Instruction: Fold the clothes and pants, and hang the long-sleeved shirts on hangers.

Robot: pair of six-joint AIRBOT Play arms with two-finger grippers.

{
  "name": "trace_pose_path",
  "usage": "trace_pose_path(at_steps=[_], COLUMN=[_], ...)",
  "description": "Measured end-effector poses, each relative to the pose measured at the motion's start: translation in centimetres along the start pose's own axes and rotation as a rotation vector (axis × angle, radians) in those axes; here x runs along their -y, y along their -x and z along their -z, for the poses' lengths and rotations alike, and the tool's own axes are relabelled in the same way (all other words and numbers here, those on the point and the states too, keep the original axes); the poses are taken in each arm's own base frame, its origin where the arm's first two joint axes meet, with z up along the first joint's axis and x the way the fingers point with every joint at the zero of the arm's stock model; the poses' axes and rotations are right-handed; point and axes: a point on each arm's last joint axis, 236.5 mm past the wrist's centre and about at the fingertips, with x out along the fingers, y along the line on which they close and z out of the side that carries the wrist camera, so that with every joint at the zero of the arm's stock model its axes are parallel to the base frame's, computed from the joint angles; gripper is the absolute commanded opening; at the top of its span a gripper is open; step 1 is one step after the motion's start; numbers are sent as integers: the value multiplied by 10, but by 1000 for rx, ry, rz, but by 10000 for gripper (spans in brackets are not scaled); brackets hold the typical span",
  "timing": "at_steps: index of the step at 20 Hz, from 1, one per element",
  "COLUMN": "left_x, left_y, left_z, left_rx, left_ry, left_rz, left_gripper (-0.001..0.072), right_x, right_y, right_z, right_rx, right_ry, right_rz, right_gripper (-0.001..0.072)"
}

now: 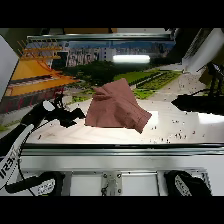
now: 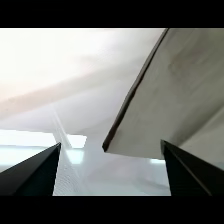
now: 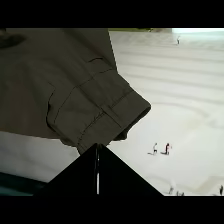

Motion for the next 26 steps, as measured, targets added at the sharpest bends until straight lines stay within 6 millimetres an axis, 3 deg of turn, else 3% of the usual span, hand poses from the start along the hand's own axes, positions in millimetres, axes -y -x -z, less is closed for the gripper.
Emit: trace_pose_path(at_steps=[4,9,12,13,14,15,17,20,23,26], left_x=[15,40,51,54,57,58,61,60,57,55], left_y=[-21,-41,-40,-36,-30,-24,-11,1,2,2], left_z=[9,14,14,11,8,5,-1,-2,1,4], left_rx=[-68,-110,-100,-89,-74,-60,-28,-8,-10,-14], left_ry=[-58,-145,-180,-189,-197,-207,-223,-236,-239,-236], left_rz=[-14,-24,-14,-8,1,7,21,30,29,27], left_gripper=[689,31,12,12,12,12,12,12,12,12], right_x=[-3,-4,-4,-3,-1,2,8,13,6,-8], right_y=[0,0,-1,-3,-7,-12,-31,-70,-111,-142], right_z=[0,-1,0,1,5,12,33,81,133,171], right_rx=[2,3,2,-7,-23,-49,-123,-272,-409,-505], right_ry=[-8,-10,-11,-15,-22,-33,-63,-97,-83,-44], right_rz=[-12,-19,-19,-19,-20,-21,-25,-38,-50,-58], right_gripper=[14,13,25,200,491,560,560,560,560,560])
